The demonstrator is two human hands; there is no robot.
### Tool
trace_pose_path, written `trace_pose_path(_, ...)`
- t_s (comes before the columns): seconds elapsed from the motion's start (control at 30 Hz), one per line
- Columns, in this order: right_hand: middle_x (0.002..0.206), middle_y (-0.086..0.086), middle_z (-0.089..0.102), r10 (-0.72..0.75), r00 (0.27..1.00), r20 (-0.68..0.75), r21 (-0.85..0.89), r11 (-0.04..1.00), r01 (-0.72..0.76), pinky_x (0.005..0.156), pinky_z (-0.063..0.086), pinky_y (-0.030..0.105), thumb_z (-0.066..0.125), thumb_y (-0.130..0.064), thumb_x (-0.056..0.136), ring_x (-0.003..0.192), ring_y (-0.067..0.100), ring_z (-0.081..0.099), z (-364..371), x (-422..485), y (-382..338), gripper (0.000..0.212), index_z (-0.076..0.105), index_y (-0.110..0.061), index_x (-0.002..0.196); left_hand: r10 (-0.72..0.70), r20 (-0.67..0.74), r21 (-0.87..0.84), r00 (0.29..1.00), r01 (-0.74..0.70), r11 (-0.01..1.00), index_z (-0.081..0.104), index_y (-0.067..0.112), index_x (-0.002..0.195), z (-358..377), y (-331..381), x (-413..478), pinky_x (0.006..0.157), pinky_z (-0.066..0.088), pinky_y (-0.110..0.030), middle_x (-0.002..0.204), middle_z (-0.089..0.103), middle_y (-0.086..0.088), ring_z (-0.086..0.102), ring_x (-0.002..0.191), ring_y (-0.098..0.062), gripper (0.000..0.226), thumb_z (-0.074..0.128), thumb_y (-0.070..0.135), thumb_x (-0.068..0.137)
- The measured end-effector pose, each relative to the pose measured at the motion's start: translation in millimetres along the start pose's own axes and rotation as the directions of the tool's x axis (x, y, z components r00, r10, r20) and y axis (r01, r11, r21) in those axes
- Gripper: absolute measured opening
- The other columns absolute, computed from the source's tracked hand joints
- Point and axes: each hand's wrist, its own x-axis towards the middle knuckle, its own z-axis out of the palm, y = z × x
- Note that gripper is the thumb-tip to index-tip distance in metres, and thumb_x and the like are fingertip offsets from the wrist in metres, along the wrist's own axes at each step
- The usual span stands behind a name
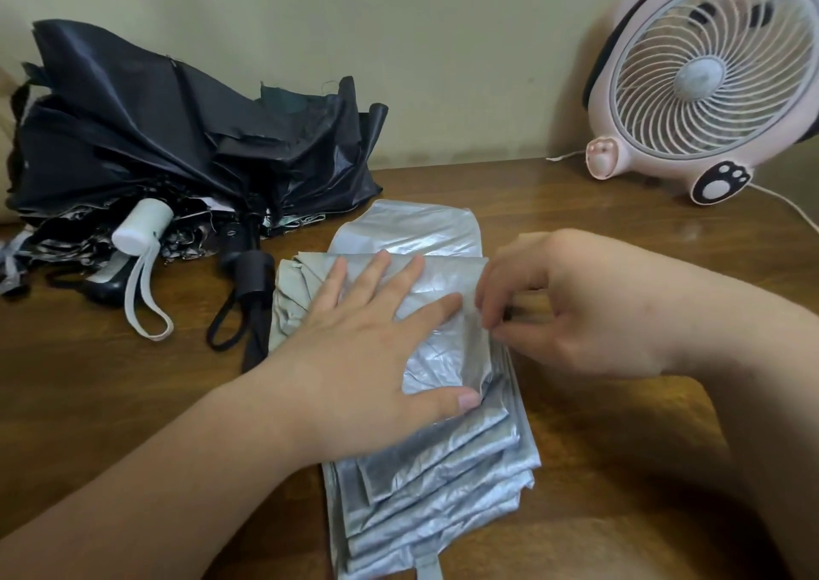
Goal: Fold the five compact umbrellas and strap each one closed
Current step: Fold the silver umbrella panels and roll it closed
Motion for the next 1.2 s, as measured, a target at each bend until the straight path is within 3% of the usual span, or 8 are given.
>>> trace_pose_path(0.1, 0.071, -0.012, 0.068, 0.056, 0.998, -0.034, 0.044, 0.998, -0.054, 0.063, 0.051, 0.022, 0.076, -0.029, 0.083, 0.07, 0.007, 0.062, -5, 0, -2, 0.008, 0.073, -0.029, 0.075, 0.019, 0.001, -0.03, 1.0, -0.019, 0.999, -0.016, 0.059, 0.151, -2, 2, -1, 0.12, -0.024, -0.049, 0.16, -0.038, 0.018, -0.046, 0.142, -0.011, 0.076, 0.001, 0.088, 0.082)
trace_pose_path(0.17, 0.063, -0.015, 0.068, 0.127, 0.985, 0.116, 0.086, 0.987, -0.138, 0.054, 0.046, 0.017, 0.074, -0.027, 0.085, 0.062, 0.003, 0.062, -7, -2, -2, 0.006, 0.077, -0.028, 0.081, 0.019, -0.016, -0.046, 1.0, -0.02, 0.999, -0.013, 0.059, 0.153, -3, 1, -1, 0.121, -0.024, -0.047, 0.161, -0.035, 0.019, -0.043, 0.144, -0.008, 0.067, -0.005, 0.076, 0.089)
trace_pose_path(0.23, 0.058, -0.015, 0.067, 0.158, 0.945, 0.286, 0.113, 0.974, -0.197, 0.052, 0.04, 0.013, 0.072, -0.026, 0.088, 0.055, 0.001, 0.06, -6, -1, -1, 0.013, 0.078, -0.033, 0.095, 0.007, -0.051, -0.041, 0.999, -0.009, 0.999, -0.013, 0.057, 0.154, -1, -1, 1, 0.122, -0.022, -0.042, 0.163, -0.033, 0.019, -0.038, 0.146, -0.006, 0.063, -0.012, 0.072, 0.093)
trace_pose_path(0.33, 0.06, -0.004, 0.07, 0.144, 0.917, 0.373, 0.212, 0.948, -0.235, 0.059, 0.039, 0.015, 0.074, -0.029, 0.09, 0.053, 0.004, 0.056, -2, 3, 4, 0.014, 0.077, -0.033, 0.103, -0.02, -0.082, -0.028, 0.996, 0.018, 0.999, -0.018, 0.053, 0.153, 5, -4, 4, 0.123, -0.02, -0.038, 0.163, -0.033, 0.016, -0.037, 0.147, -0.005, 0.068, -0.014, 0.071, 0.088)
trace_pose_path(0.53, 0.061, 0.007, 0.068, 0.159, 0.941, 0.298, 0.476, 0.83, -0.29, 0.048, 0.039, 0.013, 0.083, -0.013, 0.083, 0.046, 0.005, 0.054, -2, 6, 9, 0.017, 0.077, -0.017, 0.098, 0.0, -0.059, -0.006, 0.998, -0.001, 1.0, -0.029, 0.053, 0.15, 12, -4, 4, 0.123, -0.02, -0.046, 0.159, -0.042, 0.013, -0.047, 0.142, -0.011, 0.086, -0.014, 0.091, 0.074)
trace_pose_path(0.7, 0.06, 0.004, 0.069, 0.096, 0.909, 0.405, 0.429, 0.858, -0.281, 0.047, 0.038, 0.016, 0.083, -0.022, 0.084, 0.045, 0.009, 0.048, 0, 1, 8, 0.018, 0.075, -0.024, 0.1, 0.02, -0.054, 0.023, 0.998, -0.019, 1.0, -0.034, 0.056, 0.145, 12, -3, 7, 0.122, -0.021, -0.051, 0.159, -0.044, 0.01, -0.049, 0.141, -0.016, 0.091, -0.015, 0.097, 0.066)
trace_pose_path(0.93, 0.054, 0.003, 0.065, 0.076, 0.968, 0.239, 0.585, 0.785, -0.206, 0.059, 0.042, 0.029, 0.077, -0.02, 0.09, 0.051, 0.013, 0.051, 25, -9, 16, 0.006, 0.077, -0.016, 0.085, 0.033, -0.017, 0.035, 0.999, -0.032, 0.999, -0.039, 0.065, 0.135, 8, -1, 8, 0.119, -0.026, -0.053, 0.157, -0.046, 0.009, -0.05, 0.14, -0.022, 0.08, -0.014, 0.095, 0.064)
trace_pose_path(1.2, 0.056, 0.002, 0.068, 0.07, 0.96, 0.27, 0.537, 0.817, -0.21, 0.056, 0.043, 0.026, 0.074, -0.024, 0.093, 0.05, 0.014, 0.051, 22, -20, 21, 0.01, 0.077, -0.02, 0.084, 0.034, -0.054, 0.021, 0.998, -0.033, 0.999, -0.022, 0.068, 0.143, 3, 2, 11, 0.121, -0.024, -0.044, 0.162, -0.036, 0.012, -0.043, 0.145, -0.014, 0.071, -0.022, 0.082, 0.073)
